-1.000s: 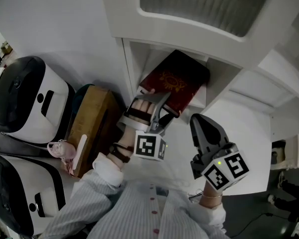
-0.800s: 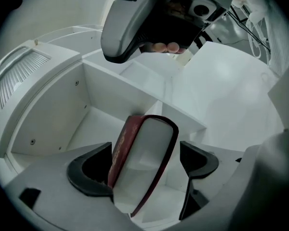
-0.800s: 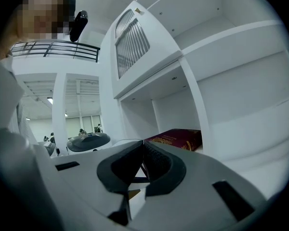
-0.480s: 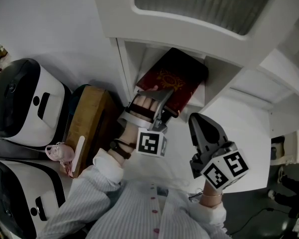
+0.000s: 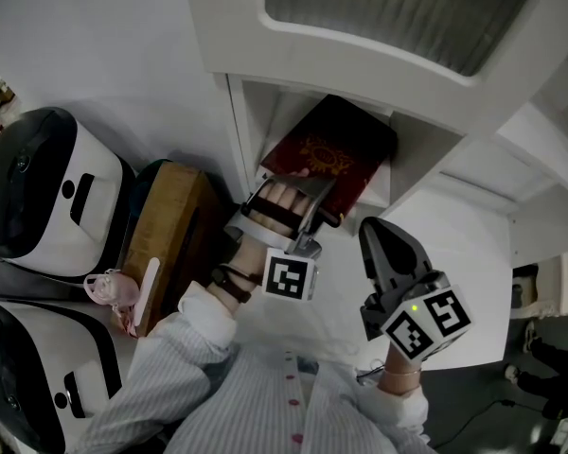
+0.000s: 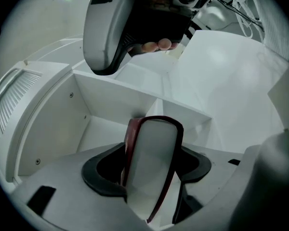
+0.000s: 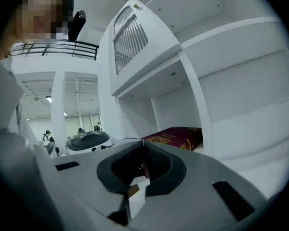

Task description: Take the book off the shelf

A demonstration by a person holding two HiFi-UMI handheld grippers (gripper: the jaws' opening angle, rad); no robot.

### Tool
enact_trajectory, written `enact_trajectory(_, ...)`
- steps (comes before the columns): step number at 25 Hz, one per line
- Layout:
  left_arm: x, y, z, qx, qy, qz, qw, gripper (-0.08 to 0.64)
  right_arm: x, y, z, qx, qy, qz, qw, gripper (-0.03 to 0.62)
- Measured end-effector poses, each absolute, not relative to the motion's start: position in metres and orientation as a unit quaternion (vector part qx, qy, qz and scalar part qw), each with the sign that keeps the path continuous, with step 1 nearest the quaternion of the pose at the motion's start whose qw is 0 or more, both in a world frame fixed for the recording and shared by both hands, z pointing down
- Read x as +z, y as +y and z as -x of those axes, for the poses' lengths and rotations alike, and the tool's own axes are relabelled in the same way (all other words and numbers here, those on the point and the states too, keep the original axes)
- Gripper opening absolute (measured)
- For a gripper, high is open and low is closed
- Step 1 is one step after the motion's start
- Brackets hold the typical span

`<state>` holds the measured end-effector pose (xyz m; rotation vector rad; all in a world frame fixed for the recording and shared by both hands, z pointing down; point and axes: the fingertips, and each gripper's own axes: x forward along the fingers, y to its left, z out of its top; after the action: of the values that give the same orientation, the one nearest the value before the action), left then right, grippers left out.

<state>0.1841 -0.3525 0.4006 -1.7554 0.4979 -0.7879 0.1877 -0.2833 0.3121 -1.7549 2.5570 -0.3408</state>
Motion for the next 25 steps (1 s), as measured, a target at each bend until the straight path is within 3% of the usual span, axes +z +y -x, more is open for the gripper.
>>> enact_trajectory(25,0.376,-0.314,-0.162,-0.308,0.221,0.767,0.518,0.258,0.291,-0.25,-0.179,-0.082,0.818,0.569,0.025,0.015)
